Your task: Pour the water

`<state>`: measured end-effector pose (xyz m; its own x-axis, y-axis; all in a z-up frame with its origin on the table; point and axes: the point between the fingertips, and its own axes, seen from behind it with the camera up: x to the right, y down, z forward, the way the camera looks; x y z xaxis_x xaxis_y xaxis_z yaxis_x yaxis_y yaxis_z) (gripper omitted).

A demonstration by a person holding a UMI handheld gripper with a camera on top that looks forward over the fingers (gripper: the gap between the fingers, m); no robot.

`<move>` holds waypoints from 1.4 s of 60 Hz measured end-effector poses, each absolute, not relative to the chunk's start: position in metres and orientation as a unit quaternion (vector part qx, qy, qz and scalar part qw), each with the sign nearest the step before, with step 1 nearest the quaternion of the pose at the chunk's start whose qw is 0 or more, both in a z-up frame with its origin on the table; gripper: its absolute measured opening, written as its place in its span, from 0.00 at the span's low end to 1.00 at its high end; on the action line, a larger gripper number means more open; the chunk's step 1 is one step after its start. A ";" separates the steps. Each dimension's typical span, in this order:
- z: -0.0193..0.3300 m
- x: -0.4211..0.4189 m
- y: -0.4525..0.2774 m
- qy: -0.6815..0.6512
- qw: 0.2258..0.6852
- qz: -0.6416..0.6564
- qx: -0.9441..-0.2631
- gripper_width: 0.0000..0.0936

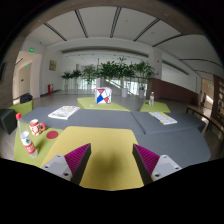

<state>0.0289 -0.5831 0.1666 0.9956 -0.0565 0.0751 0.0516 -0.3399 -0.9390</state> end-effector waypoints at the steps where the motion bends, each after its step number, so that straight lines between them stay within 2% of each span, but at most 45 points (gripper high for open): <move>1: 0.166 0.029 -0.583 0.003 0.573 -0.046 -0.818 0.92; 25: 0.171 -0.009 -0.620 -0.013 0.551 -0.076 -0.831 0.92; 44: 0.149 -0.160 -0.658 -0.053 0.546 -0.025 -0.836 0.92; 58: 0.122 -0.289 -0.630 -0.079 0.549 0.014 -0.832 0.92; 74: 0.099 -0.358 -0.563 -0.068 0.569 0.025 -0.819 0.92; 83: 0.086 -0.377 -0.525 -0.062 0.579 0.021 -0.813 0.84; 84: 0.084 -0.378 -0.522 -0.061 0.579 0.020 -0.813 0.80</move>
